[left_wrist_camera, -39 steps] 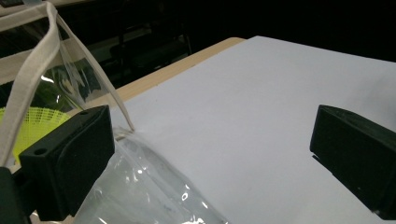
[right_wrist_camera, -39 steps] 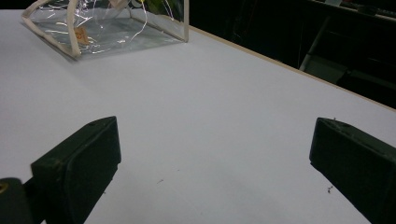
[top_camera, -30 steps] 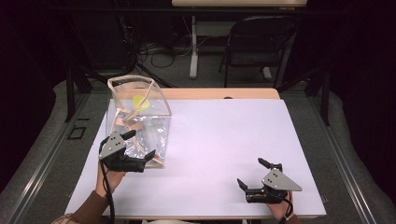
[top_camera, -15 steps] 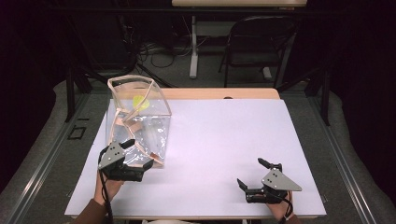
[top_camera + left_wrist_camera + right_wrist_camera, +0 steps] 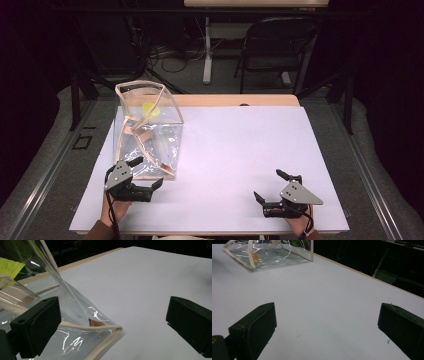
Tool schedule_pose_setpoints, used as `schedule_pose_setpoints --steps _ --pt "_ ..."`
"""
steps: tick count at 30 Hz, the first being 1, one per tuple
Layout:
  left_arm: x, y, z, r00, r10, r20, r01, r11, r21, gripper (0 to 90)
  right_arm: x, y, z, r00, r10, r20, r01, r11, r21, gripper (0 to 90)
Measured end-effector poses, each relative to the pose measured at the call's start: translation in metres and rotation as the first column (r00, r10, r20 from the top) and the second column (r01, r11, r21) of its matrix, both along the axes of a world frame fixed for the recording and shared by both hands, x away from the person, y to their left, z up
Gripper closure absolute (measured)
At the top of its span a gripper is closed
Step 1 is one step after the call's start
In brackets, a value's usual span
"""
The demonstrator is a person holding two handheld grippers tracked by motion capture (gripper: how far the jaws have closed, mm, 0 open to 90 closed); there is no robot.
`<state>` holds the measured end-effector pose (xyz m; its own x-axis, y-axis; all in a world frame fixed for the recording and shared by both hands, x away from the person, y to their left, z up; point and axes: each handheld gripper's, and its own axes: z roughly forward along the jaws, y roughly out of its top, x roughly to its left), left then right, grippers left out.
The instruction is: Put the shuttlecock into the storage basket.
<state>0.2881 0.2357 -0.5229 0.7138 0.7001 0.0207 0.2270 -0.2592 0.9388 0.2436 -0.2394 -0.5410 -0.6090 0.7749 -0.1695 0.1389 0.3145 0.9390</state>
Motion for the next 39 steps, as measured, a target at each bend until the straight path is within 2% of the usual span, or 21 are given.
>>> schedule_pose_setpoints --steps 14,24,28,39 --pt "-0.01 0.0 -0.017 0.9999 -0.004 -0.012 0.004 0.9999 -0.015 0.1 0.0 0.0 0.0 1.0 0.001 0.0 -0.001 1.0 0.0 1.3" --pt "-0.014 -0.003 -0.027 0.9998 -0.009 -0.018 0.009 0.9999 -0.009 0.0 0.0 0.0 0.0 1.0 0.001 0.002 -0.001 1.0 -0.002 1.3" --pt "-0.015 -0.004 -0.031 0.9993 -0.021 -0.03 0.021 0.9998 -0.002 0.0 0.0 0.0 0.0 1.0 0.001 0.003 -0.001 1.0 -0.001 1.3" --pt "-0.015 -0.008 -0.033 0.9992 -0.029 -0.027 0.03 0.9993 0.023 0.0 0.0 0.0 0.0 1.0 0.001 0.006 -0.001 1.0 -0.001 1.3"
